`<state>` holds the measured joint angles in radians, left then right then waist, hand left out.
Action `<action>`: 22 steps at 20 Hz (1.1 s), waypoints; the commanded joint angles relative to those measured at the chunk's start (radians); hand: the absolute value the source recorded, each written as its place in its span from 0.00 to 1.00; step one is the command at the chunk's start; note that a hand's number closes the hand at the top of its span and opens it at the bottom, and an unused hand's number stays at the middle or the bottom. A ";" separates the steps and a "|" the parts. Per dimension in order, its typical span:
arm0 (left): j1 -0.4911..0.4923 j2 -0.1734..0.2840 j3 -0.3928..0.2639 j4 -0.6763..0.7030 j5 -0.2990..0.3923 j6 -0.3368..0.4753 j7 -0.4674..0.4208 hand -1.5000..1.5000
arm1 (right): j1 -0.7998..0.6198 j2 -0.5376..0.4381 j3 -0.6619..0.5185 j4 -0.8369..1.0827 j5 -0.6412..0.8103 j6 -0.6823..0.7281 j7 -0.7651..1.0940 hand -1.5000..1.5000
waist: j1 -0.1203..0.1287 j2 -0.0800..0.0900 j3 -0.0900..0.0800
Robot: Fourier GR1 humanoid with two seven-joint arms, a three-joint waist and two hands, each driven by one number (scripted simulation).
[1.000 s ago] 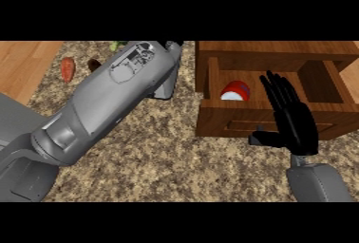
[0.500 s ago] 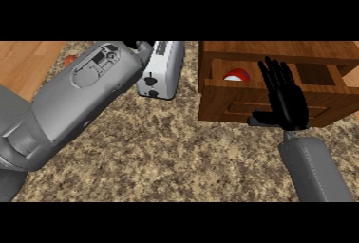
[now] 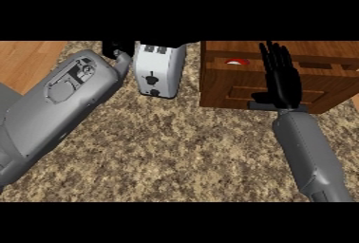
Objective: Pick up the can, place it into the drawer and close the drawer
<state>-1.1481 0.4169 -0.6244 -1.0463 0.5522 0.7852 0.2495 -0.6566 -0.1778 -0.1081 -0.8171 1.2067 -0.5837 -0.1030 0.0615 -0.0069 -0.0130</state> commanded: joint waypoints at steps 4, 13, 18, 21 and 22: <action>0.076 0.060 -0.019 -0.157 -0.039 0.035 0.089 0.00 | -0.187 0.013 -0.064 0.258 -0.006 -0.078 0.006 0.00 | 0.009 0.012 0.015; 0.219 0.112 0.029 -0.214 -0.048 -0.033 -0.015 0.00 | -0.380 -0.026 -0.111 0.462 0.008 -0.139 0.010 0.00 | 0.027 0.033 0.014; 0.267 0.091 -0.003 -0.274 -0.071 -0.020 -0.007 0.00 | -0.429 -0.009 -0.119 0.527 0.025 -0.183 0.037 0.00 | 0.042 0.038 0.015; 0.259 0.134 0.030 -0.306 -0.055 -0.045 0.033 0.00 | -0.457 -0.025 -0.136 0.555 0.013 -0.170 0.028 0.00 | 0.043 0.037 0.015; 0.296 0.113 0.018 -0.281 -0.080 -0.034 -0.017 0.00 | -0.484 -0.009 -0.133 0.559 0.019 -0.163 0.046 0.00 | 0.031 0.037 0.015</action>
<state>-0.8922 0.5270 -0.6088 -1.3183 0.4873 0.7600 0.2589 -1.0440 -0.2164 -0.2204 -0.2913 1.2408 -0.7512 -0.0868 0.0757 0.0206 -0.0014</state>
